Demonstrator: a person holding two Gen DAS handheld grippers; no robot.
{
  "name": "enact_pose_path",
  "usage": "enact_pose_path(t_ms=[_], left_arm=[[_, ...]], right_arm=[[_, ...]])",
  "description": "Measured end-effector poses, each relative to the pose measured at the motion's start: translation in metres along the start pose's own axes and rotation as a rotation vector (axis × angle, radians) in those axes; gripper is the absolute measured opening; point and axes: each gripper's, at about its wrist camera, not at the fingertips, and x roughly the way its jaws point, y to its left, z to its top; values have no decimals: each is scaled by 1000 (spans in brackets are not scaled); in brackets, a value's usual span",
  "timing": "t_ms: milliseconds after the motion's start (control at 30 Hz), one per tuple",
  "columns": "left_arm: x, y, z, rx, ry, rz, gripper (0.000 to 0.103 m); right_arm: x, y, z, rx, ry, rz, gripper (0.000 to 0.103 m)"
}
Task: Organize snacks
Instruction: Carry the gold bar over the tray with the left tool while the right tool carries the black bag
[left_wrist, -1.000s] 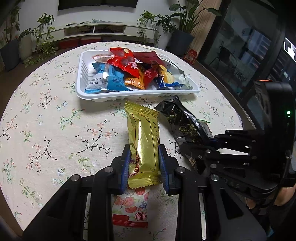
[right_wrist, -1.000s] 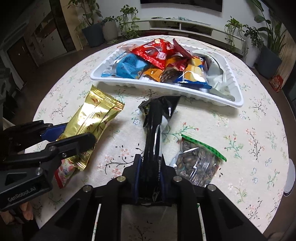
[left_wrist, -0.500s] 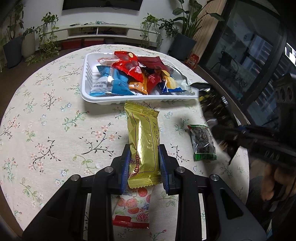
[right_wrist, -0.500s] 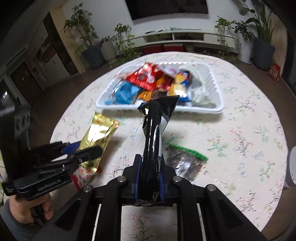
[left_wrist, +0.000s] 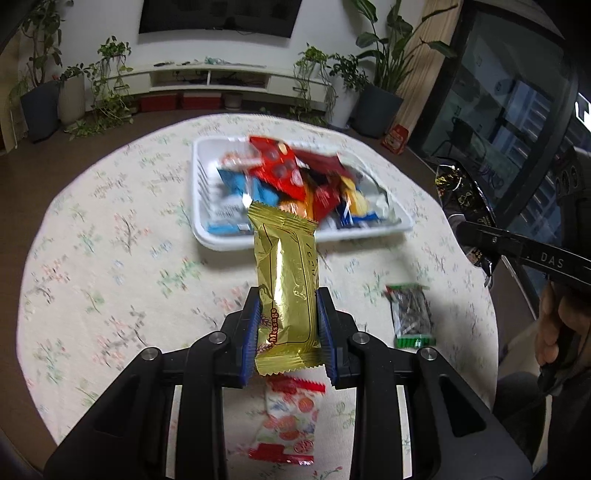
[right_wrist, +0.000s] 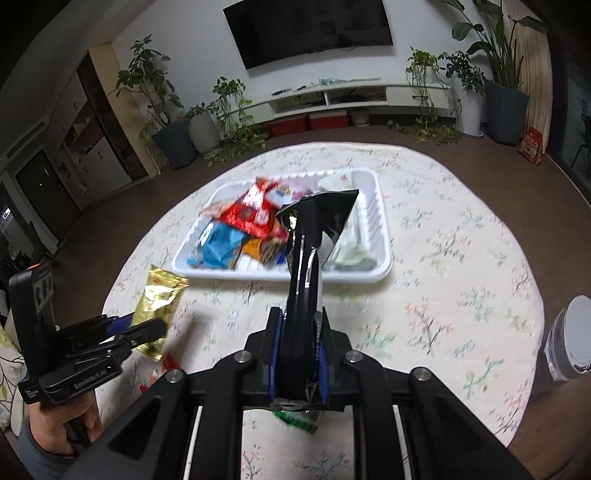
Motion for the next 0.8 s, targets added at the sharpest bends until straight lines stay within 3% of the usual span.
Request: enact_pose_path(t_ms=[400,600,800], left_arm=[[2,19,96,26,-70,72,26],[39,7,128,40,-44,61,26],[84,-12,137,72,7,67,27]], right_arm=[[6,-1,81,-35,-90,-1,18],[42,12,109,-58,-41,19,18],[92,23,117,-92,37,8,18]])
